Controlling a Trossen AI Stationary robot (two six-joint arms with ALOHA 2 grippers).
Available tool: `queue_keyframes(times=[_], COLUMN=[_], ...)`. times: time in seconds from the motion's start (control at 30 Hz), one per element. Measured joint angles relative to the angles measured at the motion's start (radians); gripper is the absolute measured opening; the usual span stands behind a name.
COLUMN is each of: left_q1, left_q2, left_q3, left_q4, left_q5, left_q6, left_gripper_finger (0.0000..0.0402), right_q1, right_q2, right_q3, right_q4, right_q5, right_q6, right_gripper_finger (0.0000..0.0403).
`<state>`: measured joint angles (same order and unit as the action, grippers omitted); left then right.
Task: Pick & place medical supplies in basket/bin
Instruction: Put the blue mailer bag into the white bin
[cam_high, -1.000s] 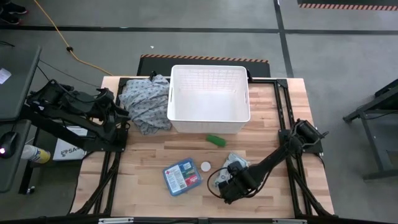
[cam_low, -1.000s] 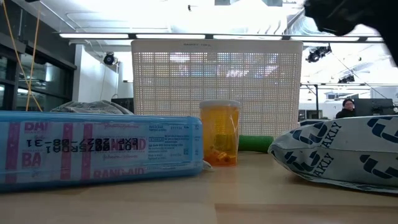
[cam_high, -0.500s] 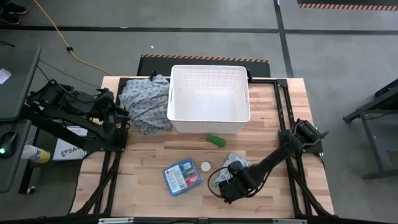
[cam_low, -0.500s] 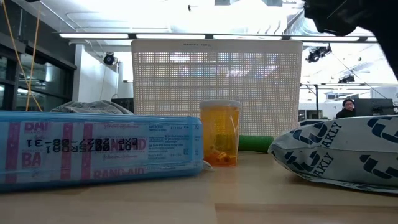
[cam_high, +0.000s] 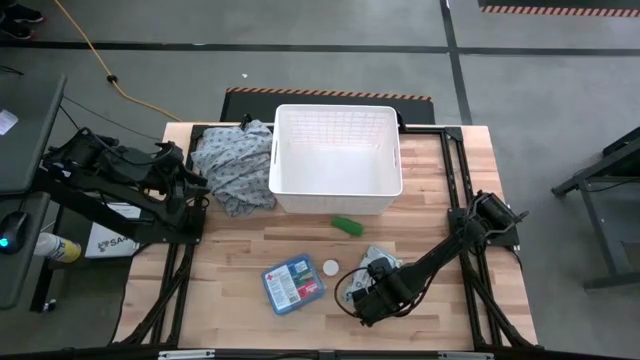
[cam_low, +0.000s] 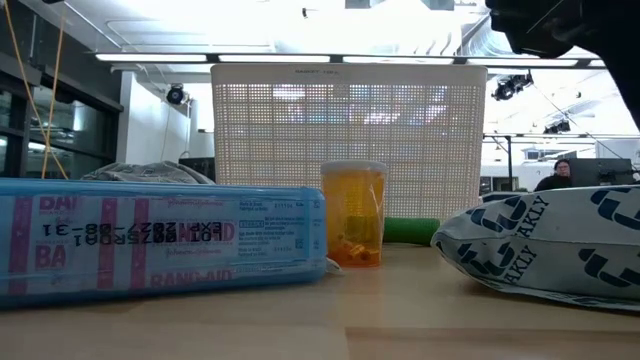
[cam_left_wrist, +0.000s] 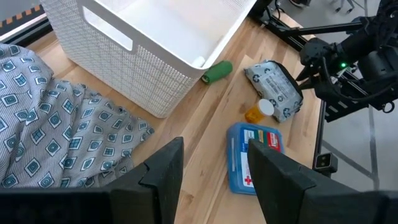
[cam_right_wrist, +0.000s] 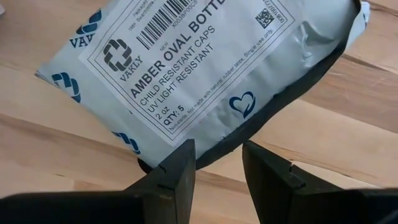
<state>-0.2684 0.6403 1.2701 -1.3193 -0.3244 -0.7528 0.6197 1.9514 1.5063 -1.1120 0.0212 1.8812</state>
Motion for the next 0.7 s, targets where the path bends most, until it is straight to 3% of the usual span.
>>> queue_keyframes(times=[0.7], left_q1=[0.0], left_q2=[0.0], left_q3=[0.0], left_q4=[0.0], left_q5=[-0.001], left_q6=[0.0], left_gripper_finger=[0.0211], right_q1=[-0.007], right_q2=[0.08], right_q3=[0.003], right_q4=[0.044], right_q5=[-0.049], right_q6=[0.022], right_gripper_finger=[0.0124])
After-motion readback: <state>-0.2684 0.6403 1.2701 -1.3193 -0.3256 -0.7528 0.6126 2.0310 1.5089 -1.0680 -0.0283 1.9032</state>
